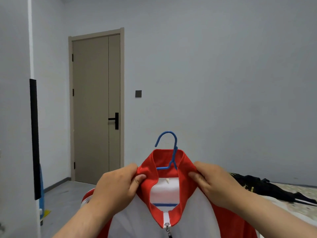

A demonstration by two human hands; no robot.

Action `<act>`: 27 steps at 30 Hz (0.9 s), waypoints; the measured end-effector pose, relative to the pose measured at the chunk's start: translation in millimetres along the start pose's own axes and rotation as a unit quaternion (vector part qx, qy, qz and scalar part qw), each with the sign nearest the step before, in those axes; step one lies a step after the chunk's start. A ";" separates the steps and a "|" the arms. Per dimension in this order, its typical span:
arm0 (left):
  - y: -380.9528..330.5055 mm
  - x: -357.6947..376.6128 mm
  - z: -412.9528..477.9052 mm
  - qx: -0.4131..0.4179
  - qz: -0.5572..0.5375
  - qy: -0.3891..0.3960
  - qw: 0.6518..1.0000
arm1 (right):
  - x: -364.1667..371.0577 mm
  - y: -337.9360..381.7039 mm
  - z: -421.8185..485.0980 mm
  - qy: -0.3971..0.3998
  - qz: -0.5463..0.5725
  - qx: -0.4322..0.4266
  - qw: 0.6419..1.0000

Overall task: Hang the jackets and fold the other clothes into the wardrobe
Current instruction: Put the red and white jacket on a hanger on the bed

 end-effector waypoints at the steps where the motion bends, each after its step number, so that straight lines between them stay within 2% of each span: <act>1: -1.2 -0.1 0.6 0.001 -0.005 0.009 1.000 | -0.4 0.6 1.8 -0.015 0.004 0.003 1.000; 6: -18.2 1.1 4.6 0.024 -0.003 0.047 0.999 | 0.6 5.7 1.8 -0.076 0.020 0.001 0.997; 17: 5.9 -2.9 -3.8 -0.026 -0.043 -0.006 0.999 | 4.5 2.3 9.0 -0.126 0.011 0.009 0.992; 21: 29.8 5.0 -13.4 -0.027 -0.009 -0.019 0.999 | 12.5 0.3 26.0 -0.153 -0.005 0.005 0.988; 27: 92.0 -7.5 8.4 -0.050 0.027 -0.073 0.996 | 17.1 29.0 96.1 -0.208 -0.082 -0.079 0.971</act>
Point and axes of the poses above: each hand's wrist, its own z-axis towards the middle knuckle, its own x-axis out of the palm, y = z × x, the point moved 4 cm from there along z, towards the middle knuckle, and after that the axes turned 10 degrees about y, right-handed, at the moved point
